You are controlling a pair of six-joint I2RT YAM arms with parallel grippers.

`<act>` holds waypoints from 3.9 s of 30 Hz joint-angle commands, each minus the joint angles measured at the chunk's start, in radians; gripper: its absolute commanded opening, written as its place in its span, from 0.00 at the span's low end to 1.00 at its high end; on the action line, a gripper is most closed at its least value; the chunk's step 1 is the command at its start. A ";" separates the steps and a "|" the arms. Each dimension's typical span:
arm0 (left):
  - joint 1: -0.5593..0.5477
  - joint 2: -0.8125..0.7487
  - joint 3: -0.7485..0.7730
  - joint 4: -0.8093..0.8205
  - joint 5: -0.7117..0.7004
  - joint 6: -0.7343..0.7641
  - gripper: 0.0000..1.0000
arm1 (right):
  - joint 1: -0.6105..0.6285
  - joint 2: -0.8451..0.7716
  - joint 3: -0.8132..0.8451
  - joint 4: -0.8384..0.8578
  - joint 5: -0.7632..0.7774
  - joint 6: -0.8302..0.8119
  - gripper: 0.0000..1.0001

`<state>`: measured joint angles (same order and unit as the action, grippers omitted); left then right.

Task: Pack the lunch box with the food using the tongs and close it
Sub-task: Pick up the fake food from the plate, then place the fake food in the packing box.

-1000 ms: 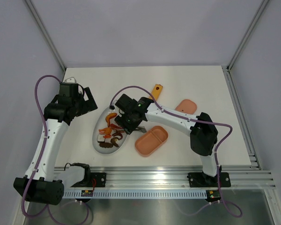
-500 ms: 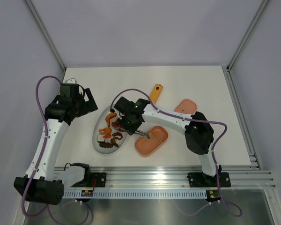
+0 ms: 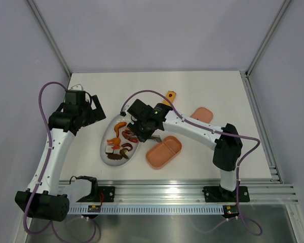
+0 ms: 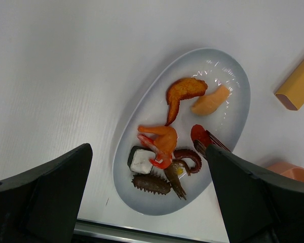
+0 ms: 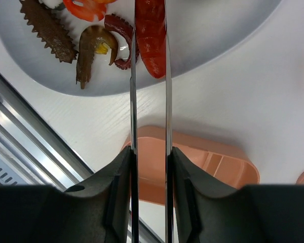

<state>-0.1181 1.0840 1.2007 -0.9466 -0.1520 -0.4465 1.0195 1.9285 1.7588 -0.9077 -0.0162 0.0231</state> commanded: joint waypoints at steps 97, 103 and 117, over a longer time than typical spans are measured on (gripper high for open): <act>0.006 -0.010 -0.041 0.058 0.034 -0.015 0.99 | 0.010 -0.675 -0.558 -0.077 0.134 0.613 0.28; 0.006 -0.018 -0.052 0.057 0.031 -0.015 0.99 | 0.010 -0.684 -0.529 -0.117 0.148 0.705 0.27; 0.005 -0.050 -0.099 0.072 0.040 -0.015 0.99 | 0.010 -0.809 -0.617 -0.059 0.150 1.070 0.27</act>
<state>-0.1181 1.0588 1.1099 -0.9180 -0.1337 -0.4576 1.0214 1.1576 1.1698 -1.0264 0.0975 0.9630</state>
